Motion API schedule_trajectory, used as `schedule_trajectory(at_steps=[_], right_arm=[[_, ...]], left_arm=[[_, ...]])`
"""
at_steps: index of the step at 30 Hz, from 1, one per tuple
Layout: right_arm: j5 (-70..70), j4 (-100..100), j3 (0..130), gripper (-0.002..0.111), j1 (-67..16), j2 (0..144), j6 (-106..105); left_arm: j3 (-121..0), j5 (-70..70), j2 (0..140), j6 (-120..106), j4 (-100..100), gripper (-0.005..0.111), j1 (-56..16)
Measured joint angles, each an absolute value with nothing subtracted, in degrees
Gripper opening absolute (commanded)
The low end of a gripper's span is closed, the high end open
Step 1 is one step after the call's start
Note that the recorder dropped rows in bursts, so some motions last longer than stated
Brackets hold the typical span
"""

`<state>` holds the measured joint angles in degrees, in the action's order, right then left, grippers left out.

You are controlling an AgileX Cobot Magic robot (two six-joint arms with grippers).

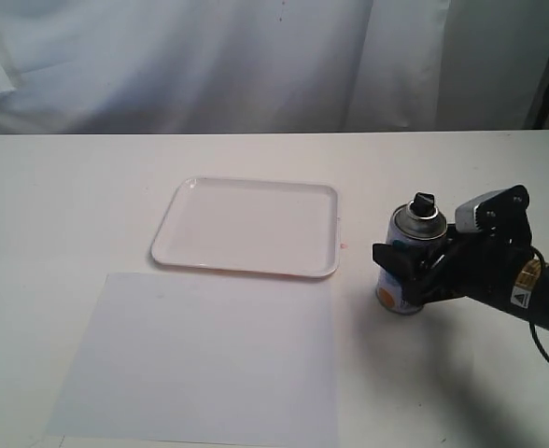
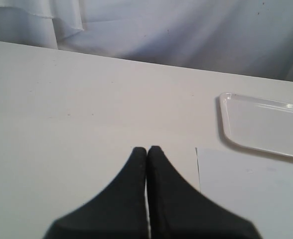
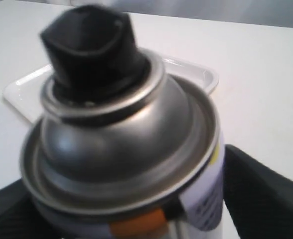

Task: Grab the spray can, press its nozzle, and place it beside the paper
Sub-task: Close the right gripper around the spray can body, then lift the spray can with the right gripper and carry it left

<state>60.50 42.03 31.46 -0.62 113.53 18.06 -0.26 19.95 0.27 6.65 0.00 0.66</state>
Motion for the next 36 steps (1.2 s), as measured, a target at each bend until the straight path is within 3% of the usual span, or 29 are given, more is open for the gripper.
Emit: schedule_trajectory(at_steps=[5,12,18,21,26,28,36], right_arm=[[62.44,41.94,31.46,0.044,-0.62,114.99,18.34],[62.60,42.49,31.46,0.000,-0.62,114.99,20.10],[58.97,43.67,33.07,0.000,-1.16,108.52,25.39],[50.73,44.84,36.90,0.000,-3.35,103.74,29.20],[26.58,55.48,49.54,0.000,-11.47,98.57,38.79],[15.19,69.25,55.59,0.000,-16.07,98.48,49.14],[16.06,95.15,62.18,0.000,-18.43,101.03,74.15]], left_arm=[[-0.26,19.95,0.27,6.65,0.00,0.000,0.66],[-0.26,19.95,0.27,6.65,0.00,0.000,0.66],[-0.26,19.95,0.27,6.65,0.00,0.000,0.66],[-0.26,19.95,0.27,6.65,0.00,0.000,0.66],[-0.26,19.95,0.27,6.65,0.00,0.000,0.66],[-0.26,19.95,0.27,6.65,0.00,0.000,0.66],[-0.26,19.84,0.27,6.65,0.00,0.000,0.66]])
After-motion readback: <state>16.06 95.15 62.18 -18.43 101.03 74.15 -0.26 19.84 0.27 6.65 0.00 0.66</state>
